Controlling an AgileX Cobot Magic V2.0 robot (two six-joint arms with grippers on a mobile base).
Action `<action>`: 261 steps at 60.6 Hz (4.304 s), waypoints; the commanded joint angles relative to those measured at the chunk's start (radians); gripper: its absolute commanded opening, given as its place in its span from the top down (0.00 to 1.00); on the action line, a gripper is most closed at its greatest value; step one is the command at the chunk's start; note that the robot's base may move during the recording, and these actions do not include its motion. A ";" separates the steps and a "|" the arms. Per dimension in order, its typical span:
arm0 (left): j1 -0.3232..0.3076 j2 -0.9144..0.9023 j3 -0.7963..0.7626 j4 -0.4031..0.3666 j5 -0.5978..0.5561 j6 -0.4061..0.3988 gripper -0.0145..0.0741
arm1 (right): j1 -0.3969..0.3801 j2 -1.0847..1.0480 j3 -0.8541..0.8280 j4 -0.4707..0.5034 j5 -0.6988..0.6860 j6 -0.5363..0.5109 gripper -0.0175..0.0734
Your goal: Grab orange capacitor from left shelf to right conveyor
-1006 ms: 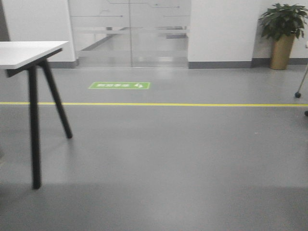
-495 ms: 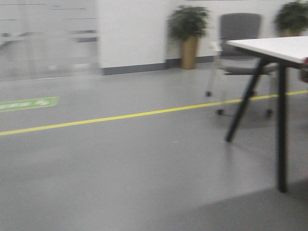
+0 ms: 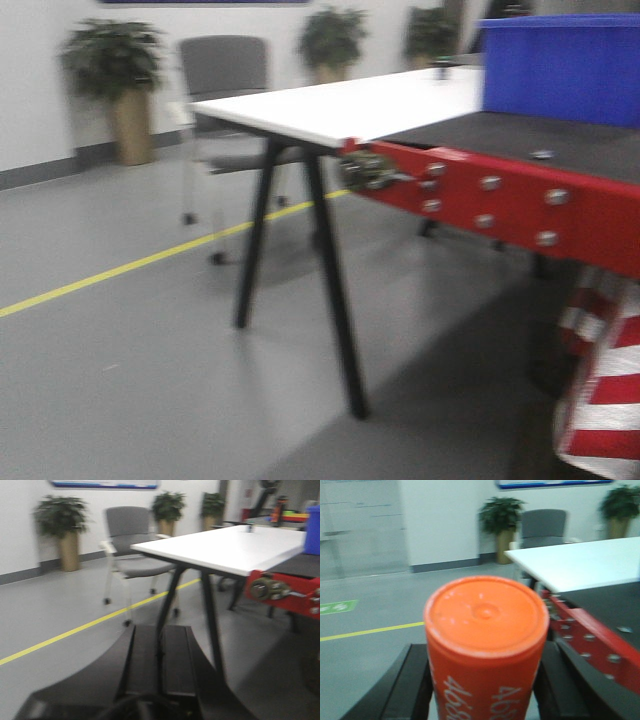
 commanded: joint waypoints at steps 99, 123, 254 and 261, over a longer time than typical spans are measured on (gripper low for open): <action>-0.004 0.010 -0.006 -0.005 -0.088 0.000 0.95 | 0.000 0.014 -0.026 0.006 -0.132 -0.002 0.75; -0.004 0.010 -0.006 -0.005 -0.088 0.000 0.95 | -0.002 0.407 -0.026 0.021 -0.482 -0.002 0.75; -0.004 0.010 -0.006 -0.005 -0.088 0.000 0.95 | -0.003 1.028 -0.245 0.032 -0.795 -0.045 0.72; -0.004 0.010 -0.006 -0.005 -0.088 0.000 0.95 | -0.003 0.885 -0.245 0.032 -0.605 -0.045 0.73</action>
